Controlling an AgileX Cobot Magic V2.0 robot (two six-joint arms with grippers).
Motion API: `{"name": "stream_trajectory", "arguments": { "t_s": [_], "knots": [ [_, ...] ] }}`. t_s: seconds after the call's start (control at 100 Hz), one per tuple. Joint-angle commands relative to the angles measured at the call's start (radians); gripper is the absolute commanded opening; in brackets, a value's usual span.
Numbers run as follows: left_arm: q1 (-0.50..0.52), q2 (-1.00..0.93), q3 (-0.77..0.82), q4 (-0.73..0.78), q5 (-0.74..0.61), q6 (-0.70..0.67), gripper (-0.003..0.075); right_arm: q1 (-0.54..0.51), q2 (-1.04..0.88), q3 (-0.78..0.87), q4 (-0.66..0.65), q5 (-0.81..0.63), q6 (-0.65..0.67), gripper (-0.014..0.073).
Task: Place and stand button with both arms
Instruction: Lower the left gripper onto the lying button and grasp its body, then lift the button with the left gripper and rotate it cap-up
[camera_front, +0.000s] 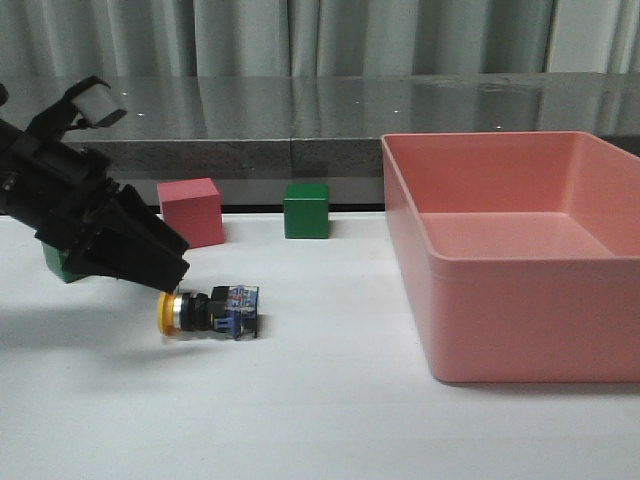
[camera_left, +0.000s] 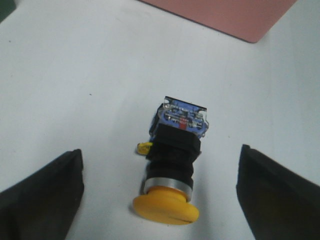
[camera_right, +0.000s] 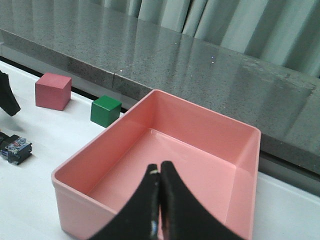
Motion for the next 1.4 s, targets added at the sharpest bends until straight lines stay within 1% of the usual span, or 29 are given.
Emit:
{"name": "stream_trajectory", "arguments": {
  "t_s": [0.0,0.15,0.26,0.36,0.5,0.57,0.62,0.64,0.65,0.66,0.72,0.73,0.74,0.75,0.76,0.8,0.81,0.83,0.88,0.94,1.0,1.08,1.27,1.39],
  "knots": [
    [-0.004,-0.026,-0.019,-0.029,0.062,0.002,0.0530,-0.006,0.008,-0.026,0.009,-0.069,0.004,-0.0062],
    [-0.020,0.021,-0.019,0.004,0.076,0.004,0.0456,-0.006,0.008,-0.026,0.009,-0.069,0.004,-0.0062],
    [-0.036,0.050,-0.019,0.014,0.070,0.004,0.0417,-0.006,0.008,-0.026,0.009,-0.069,0.004,-0.0062],
    [-0.047,0.072,-0.019,0.014,0.066,0.004,0.0400,-0.006,0.008,-0.026,0.009,-0.069,0.004,-0.0062],
    [-0.050,0.094,-0.019,0.014,0.066,0.002,0.0397,-0.006,0.008,-0.026,0.009,-0.069,0.004,-0.0062],
    [-0.050,0.095,-0.019,0.018,0.066,-0.012,0.0370,-0.006,0.008,-0.026,0.009,-0.069,0.004,-0.0062],
    [-0.050,0.095,-0.019,0.021,0.068,-0.035,0.0328,-0.006,0.008,-0.026,0.009,-0.069,0.004,-0.0062],
    [-0.050,0.095,-0.019,0.024,0.068,-0.053,0.0293,-0.006,0.008,-0.026,0.009,-0.069,0.004,-0.0062],
    [-0.050,0.095,-0.019,0.027,0.068,-0.053,0.0293,-0.006,0.008,-0.026,0.009,-0.069,0.004,-0.0062],
    [-0.050,0.095,-0.019,0.030,0.068,-0.068,0.0262,-0.006,0.008,-0.026,0.009,-0.069,0.004,-0.0062],
    [-0.050,0.095,-0.019,0.047,0.071,-0.086,0.0181,-0.006,0.008,-0.026,0.009,-0.069,0.004,-0.0062],
    [-0.050,0.095,-0.021,0.053,0.076,-0.090,0.0144,-0.006,0.008,-0.026,0.009,-0.069,0.004,-0.0062],
    [-0.050,0.095,-0.022,0.053,0.078,-0.090,0.0144,-0.006,0.008,-0.026,0.009,-0.069,0.004,-0.0062],
    [-0.050,0.095,-0.024,0.062,0.083,-0.091,0.0106,-0.006,0.008,-0.026,0.009,-0.069,0.004,-0.0062],
    [-0.050,0.095,-0.025,0.062,0.087,-0.091,0.0106,-0.006,0.008,-0.026,0.009,-0.069,0.004,-0.0062],
    [-0.050,0.095,-0.032,0.083,0.113,-0.100,0.0017,-0.006,0.008,-0.026,0.009,-0.069,0.004,-0.0062],
    [-0.050,0.095,-0.034,0.083,0.118,-0.100,0.0017,-0.006,0.008,-0.026,0.009,-0.069,0.004,-0.0062],
    [-0.050,0.095,-0.040,0.097,0.139,-0.113,-0.0019,-0.006,0.008,-0.026,0.009,-0.069,0.004,-0.0062],
    [-0.050,0.095,-0.063,0.112,0.162,-0.129,-0.0020,-0.006,0.008,-0.026,0.009,-0.069,0.004,-0.0062],
    [-0.050,0.082,-0.091,0.143,0.162,-0.233,-0.0020,-0.006,0.008,-0.026,0.009,-0.069,0.004,-0.0062],
    [-0.050,0.068,-0.121,0.177,0.162,-0.300,-0.0020,-0.006,0.008,-0.026,0.009,-0.069,0.004,-0.0062],
    [-0.050,0.027,-0.173,0.265,0.162,-0.413,-0.0020,-0.006,0.008,-0.026,0.009,-0.069,0.004,-0.0062],
    [-0.058,-0.100,-0.302,0.456,0.162,-0.613,-0.0020,-0.006,0.008,-0.026,0.009,-0.069,0.004,-0.0062],
    [-0.100,-0.184,-0.381,0.599,0.162,-0.746,-0.0020,-0.006,0.008,-0.026,0.009,-0.069,0.004,-0.0062]
  ]
}}
